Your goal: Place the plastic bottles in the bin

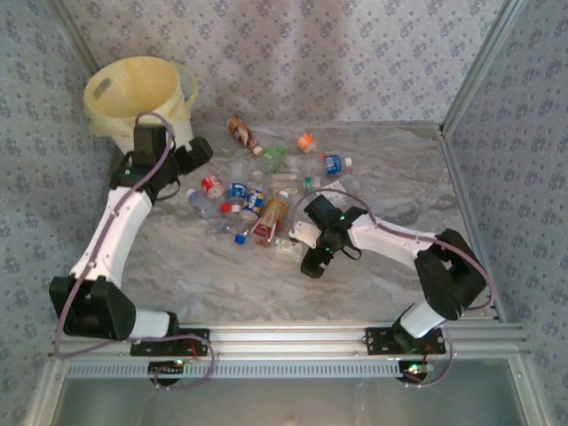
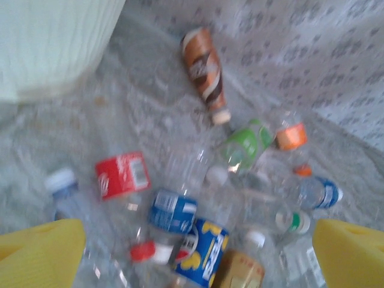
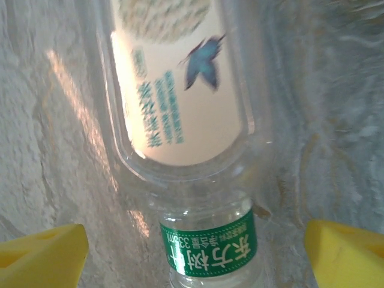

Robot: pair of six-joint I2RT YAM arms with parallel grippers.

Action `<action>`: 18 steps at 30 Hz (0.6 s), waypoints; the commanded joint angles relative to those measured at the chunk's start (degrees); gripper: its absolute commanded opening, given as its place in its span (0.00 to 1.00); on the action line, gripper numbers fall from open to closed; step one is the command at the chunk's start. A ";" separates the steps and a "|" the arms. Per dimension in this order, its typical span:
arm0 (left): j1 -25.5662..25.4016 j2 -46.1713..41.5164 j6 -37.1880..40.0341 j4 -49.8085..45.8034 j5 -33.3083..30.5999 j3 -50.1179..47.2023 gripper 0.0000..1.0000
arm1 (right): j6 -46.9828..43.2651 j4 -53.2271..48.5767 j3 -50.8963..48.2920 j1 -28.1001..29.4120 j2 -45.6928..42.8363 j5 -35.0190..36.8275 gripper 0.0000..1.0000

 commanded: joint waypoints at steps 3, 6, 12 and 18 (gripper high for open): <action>-0.23 -6.37 -4.23 3.18 3.55 -7.15 0.98 | -9.75 -1.76 1.07 0.98 2.50 0.97 0.91; -0.20 -8.23 -3.37 0.75 2.87 -8.29 0.98 | -11.47 -1.72 0.85 1.45 4.28 2.70 0.87; -0.20 -10.59 -4.34 0.95 5.33 -12.34 0.98 | -11.24 3.82 -1.52 1.86 3.67 4.88 0.69; -0.31 -10.34 -6.53 4.86 11.80 -15.58 0.98 | -10.89 10.81 -5.23 2.87 0.53 9.08 0.50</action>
